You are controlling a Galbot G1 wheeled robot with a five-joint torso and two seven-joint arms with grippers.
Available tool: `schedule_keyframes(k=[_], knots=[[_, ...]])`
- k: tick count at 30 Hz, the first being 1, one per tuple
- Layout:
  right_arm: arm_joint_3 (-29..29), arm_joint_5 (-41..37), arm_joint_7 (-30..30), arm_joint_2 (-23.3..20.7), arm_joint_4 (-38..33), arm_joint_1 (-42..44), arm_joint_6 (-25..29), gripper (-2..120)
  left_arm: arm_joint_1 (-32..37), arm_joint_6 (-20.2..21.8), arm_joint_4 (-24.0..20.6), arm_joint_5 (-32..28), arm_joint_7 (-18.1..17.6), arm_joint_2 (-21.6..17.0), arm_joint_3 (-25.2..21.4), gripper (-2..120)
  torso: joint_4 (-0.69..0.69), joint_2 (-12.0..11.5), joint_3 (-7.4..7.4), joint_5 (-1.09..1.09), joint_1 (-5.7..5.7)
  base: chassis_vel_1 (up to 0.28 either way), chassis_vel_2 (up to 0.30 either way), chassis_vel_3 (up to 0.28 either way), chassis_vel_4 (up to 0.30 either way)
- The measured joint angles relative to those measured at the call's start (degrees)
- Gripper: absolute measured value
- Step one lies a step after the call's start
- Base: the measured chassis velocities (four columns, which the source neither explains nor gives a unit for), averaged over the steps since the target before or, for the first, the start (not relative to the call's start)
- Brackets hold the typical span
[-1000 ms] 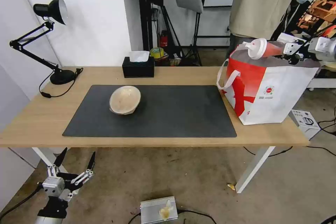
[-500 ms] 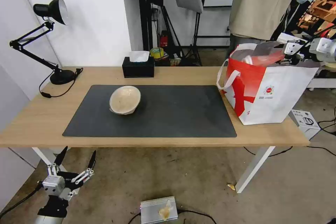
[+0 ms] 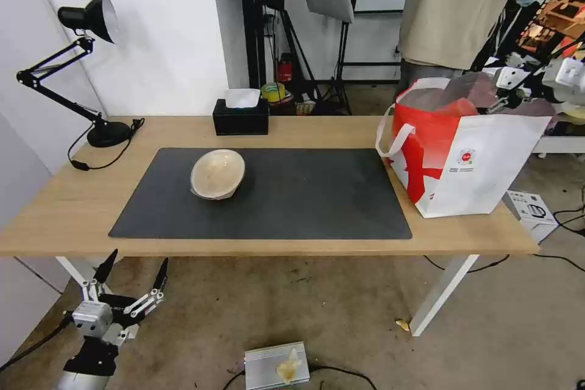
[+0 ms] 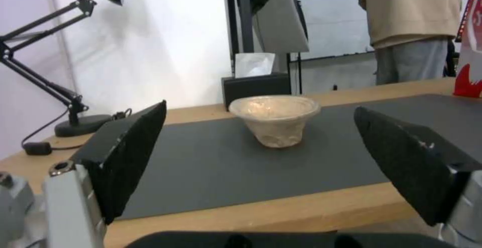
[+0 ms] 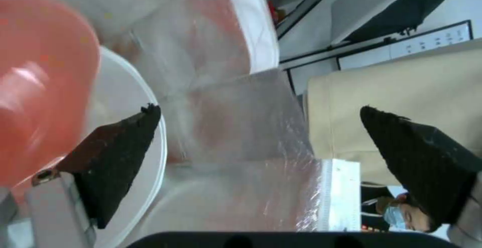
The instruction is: Pick up the trash from the table and place it into the takeout bag.
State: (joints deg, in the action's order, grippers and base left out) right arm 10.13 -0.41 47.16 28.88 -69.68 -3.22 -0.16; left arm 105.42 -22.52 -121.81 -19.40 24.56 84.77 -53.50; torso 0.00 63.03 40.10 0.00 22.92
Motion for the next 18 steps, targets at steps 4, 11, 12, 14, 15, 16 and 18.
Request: schedule_keyframes(k=[4,11,12,14,15,16,18], knots=[[-0.7,-1.7,0.0,-1.0,-2.1,0.3,-1.1,100,0.0,0.1,-0.2,0.0,0.0,0.0,0.0,100,0.00,0.0,0.00,0.00,0.00,0.000,0.000,0.000,0.000],[-4.0,-2.5,-0.7,-2.7,-4.7,1.8,-1.6,100,0.1,0.2,-0.6,-0.3,-0.1,-0.5,-0.5,100,0.01,0.0,0.00,0.00,0.00,0.000,0.000,0.000,0.000],[-4.9,-3.2,-1.3,-3.3,-5.7,2.5,-1.9,100,0.1,0.2,-0.7,-0.4,-0.1,-0.6,-0.6,100,0.01,0.0,0.00,0.00,0.00,0.000,0.000,0.000,0.000],[-5.9,-4.3,-2.3,-3.9,-6.9,3.4,-2.5,100,0.1,0.2,-0.7,-0.5,-0.1,-0.7,-0.7,100,0.01,0.0,0.00,0.01,0.00,0.000,0.000,0.000,0.000],[-7.6,-6.8,-4.0,-5.0,-9.1,5.3,-3.8,100,0.1,0.3,-0.8,-0.6,-0.1,-0.9,-0.8,100,0.00,0.0,0.00,0.00,0.00,0.000,0.000,0.000,0.000],[-8.7,-8.7,-5.3,-5.6,-10.5,6.6,-4.9,100,0.0,0.3,-0.8,-0.6,-0.2,-1.0,-0.8,100,0.00,0.0,0.00,0.00,0.00,0.000,0.000,0.000,0.000],[-12.0,-14.9,-10.0,-7.7,-15.2,11.0,-8.1,100,-0.1,0.6,-0.9,-0.6,-0.2,-1.1,-0.5,100,0.00,0.0,0.00,0.02,0.00,0.000,0.000,0.000,0.000]])
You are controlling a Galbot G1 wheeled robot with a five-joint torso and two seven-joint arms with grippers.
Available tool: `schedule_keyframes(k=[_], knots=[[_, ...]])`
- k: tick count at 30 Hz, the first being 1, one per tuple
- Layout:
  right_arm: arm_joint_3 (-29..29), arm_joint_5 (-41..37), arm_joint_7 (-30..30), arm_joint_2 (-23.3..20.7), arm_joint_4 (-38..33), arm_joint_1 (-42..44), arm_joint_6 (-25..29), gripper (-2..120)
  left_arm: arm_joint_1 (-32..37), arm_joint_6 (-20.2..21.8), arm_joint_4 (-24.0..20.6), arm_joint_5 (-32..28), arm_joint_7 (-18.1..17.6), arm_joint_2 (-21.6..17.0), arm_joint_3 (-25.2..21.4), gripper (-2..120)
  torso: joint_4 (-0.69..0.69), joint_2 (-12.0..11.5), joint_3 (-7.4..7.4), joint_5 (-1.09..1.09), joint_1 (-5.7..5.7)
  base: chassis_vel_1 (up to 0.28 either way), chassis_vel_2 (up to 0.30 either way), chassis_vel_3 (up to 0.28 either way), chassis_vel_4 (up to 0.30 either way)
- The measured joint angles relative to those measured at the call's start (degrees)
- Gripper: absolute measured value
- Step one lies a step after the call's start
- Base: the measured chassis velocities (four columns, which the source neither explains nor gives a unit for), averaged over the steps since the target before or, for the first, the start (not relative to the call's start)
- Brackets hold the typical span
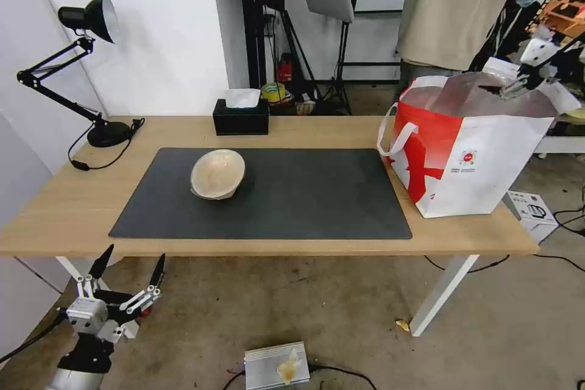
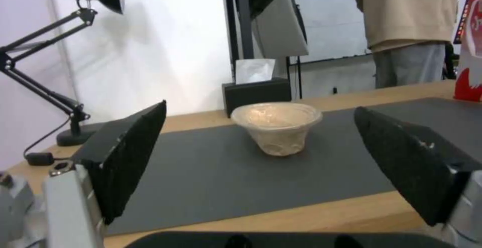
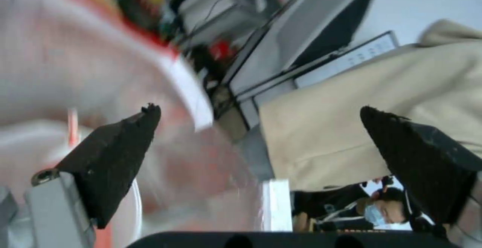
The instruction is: Pick up the trash from the table and place it into the takeout bag.
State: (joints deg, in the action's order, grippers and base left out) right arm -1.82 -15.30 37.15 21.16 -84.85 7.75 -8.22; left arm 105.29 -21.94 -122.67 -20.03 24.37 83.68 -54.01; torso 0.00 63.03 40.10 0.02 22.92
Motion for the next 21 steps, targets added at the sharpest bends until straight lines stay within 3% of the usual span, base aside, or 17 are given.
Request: schedule_keyframes(k=[5,9,11,13,21], knots=[[-5.5,-9.9,-8.6,-3.0,-7.0,8.3,-3.7,100,-0.1,0.5,-0.2,0.0,-0.1,-0.2,0.6,100,-0.02,0.0,0.00,-0.01,0.00,0.000,0.000,0.000,0.000],[-10.0,-19.5,-22.7,-4.7,-14.5,16.7,-5.6,100,0.1,0.5,-0.3,0.0,-0.1,-0.8,1.1,100,0.00,0.0,0.00,-0.01,0.00,0.000,0.000,0.000,0.000],[-10.7,-20.9,-25.1,-4.7,-15.7,17.9,-5.7,100,0.1,0.5,-0.3,-0.1,-0.1,-1.0,1.2,100,0.00,0.0,0.00,0.00,0.00,0.000,0.000,0.000,0.000],[-13.3,-24.9,-31.5,-4.1,-19.0,21.8,-5.9,100,-0.2,0.5,-0.3,-0.3,-0.1,-1.7,1.4,100,0.00,0.0,0.00,0.00,0.00,0.000,0.000,0.000,0.000],[-24.2,-31.1,-44.4,1.0,-27.8,36.7,-4.1,100,-0.9,0.5,-0.3,-0.4,-0.1,-2.7,2.8,100,-0.03,0.0,0.00,-0.01,0.00,0.000,0.000,0.000,0.000]])
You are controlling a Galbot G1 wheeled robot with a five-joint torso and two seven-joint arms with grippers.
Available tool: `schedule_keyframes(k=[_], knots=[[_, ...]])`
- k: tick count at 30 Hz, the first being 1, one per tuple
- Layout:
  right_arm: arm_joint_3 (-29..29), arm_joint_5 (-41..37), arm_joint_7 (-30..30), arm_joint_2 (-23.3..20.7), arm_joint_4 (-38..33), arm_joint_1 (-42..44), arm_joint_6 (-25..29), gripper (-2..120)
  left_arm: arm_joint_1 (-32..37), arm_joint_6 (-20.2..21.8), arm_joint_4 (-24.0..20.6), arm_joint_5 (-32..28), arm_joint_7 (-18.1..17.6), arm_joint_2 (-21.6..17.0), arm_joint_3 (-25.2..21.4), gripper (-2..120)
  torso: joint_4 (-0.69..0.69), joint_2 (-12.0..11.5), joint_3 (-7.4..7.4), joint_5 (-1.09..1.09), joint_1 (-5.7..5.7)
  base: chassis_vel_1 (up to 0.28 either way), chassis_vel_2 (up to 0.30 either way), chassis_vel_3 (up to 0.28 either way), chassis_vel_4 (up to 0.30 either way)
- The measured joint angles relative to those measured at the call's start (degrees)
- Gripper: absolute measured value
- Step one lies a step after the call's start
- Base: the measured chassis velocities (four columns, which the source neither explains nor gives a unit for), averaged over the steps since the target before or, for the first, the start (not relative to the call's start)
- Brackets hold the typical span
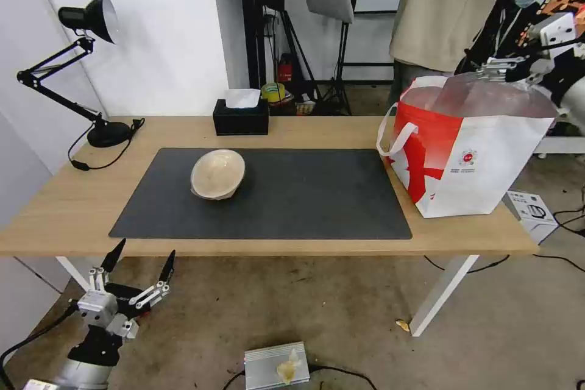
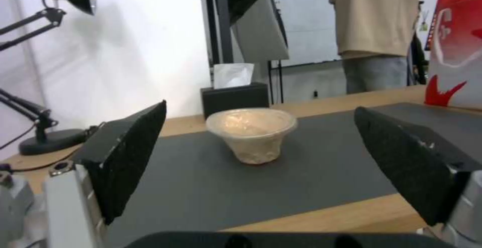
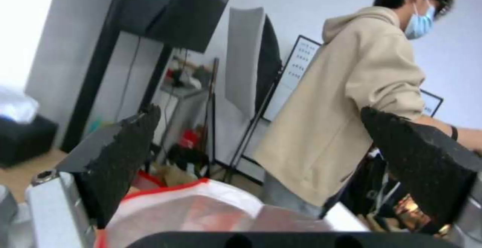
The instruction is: Pick up the trash from the table and place it into the takeout bag.
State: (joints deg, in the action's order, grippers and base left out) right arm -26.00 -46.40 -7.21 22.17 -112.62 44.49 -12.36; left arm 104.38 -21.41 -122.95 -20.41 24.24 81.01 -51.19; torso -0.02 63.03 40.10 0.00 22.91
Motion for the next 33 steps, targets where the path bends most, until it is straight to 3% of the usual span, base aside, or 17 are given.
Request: schedule_keyframes(k=[6,14,33], knots=[[1.1,0.3,-6.4,5.4,-2.2,2.1,6.2,100,-0.3,-1.3,-0.3,0.1,0.0,0.7,0.0,100,0.06,0.0,0.01,0.00,0.00,0.000,0.000,0.000,0.000],[3.0,3.0,-9.5,9.6,-4.6,4.5,12.9,100,-1.6,-2.4,-0.3,0.8,0.1,1.7,1.3,100,0.03,0.0,0.01,0.01,0.01,0.000,0.000,0.000,0.000],[-5.1,15.9,-5.9,23.0,-13.6,28.0,18.8,100,-1.8,-2.9,-1.1,1.4,0.3,2.7,1.5,100,0.03,0.0,0.00,0.00,0.00,0.000,0.000,0.000,0.000]])
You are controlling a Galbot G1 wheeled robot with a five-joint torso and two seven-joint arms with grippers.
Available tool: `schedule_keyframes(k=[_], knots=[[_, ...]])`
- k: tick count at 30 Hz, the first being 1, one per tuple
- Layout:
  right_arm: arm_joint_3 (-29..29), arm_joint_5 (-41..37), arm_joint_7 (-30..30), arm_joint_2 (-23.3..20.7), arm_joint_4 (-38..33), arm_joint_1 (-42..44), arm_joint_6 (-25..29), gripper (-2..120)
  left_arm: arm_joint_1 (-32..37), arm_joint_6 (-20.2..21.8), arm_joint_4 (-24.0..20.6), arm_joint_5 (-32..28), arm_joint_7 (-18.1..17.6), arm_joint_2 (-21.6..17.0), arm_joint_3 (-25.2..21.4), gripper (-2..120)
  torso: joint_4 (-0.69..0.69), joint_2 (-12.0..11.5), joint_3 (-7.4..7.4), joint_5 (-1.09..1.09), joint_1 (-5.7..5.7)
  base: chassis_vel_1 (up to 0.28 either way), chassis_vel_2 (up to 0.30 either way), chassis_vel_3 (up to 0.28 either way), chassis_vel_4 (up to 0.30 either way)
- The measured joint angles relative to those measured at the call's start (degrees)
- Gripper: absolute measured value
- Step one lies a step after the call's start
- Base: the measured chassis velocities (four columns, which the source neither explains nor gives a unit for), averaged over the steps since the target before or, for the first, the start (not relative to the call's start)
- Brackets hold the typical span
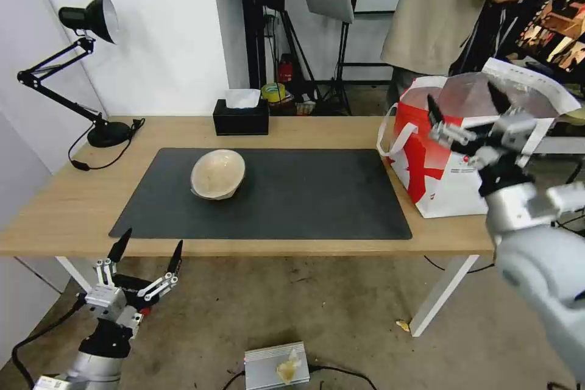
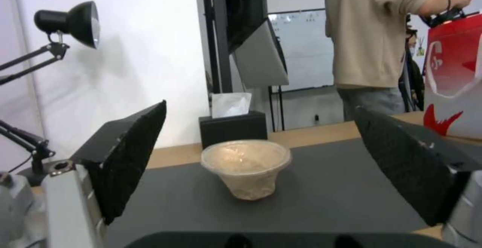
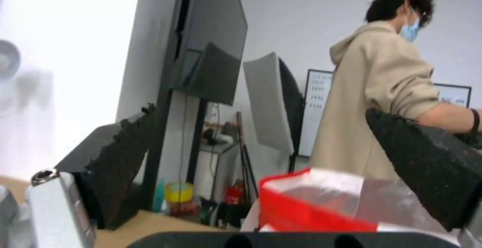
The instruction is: Pick up the trash from the table and place it into the takeout bag.
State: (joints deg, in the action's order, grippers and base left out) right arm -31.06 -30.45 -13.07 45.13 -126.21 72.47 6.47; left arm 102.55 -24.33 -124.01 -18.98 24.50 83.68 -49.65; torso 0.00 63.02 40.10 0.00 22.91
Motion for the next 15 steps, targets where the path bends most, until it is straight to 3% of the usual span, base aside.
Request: schedule_keyframes(k=[15], knots=[[-2.9,14.4,7.2,14.2,-5.8,19.5,1.0,100,-0.2,0.0,-1.1,1.0,0.1,1.4,1.3,100,0.00,0.0,0.00,0.00,0.00,0.000,0.000,0.000,0.000]])
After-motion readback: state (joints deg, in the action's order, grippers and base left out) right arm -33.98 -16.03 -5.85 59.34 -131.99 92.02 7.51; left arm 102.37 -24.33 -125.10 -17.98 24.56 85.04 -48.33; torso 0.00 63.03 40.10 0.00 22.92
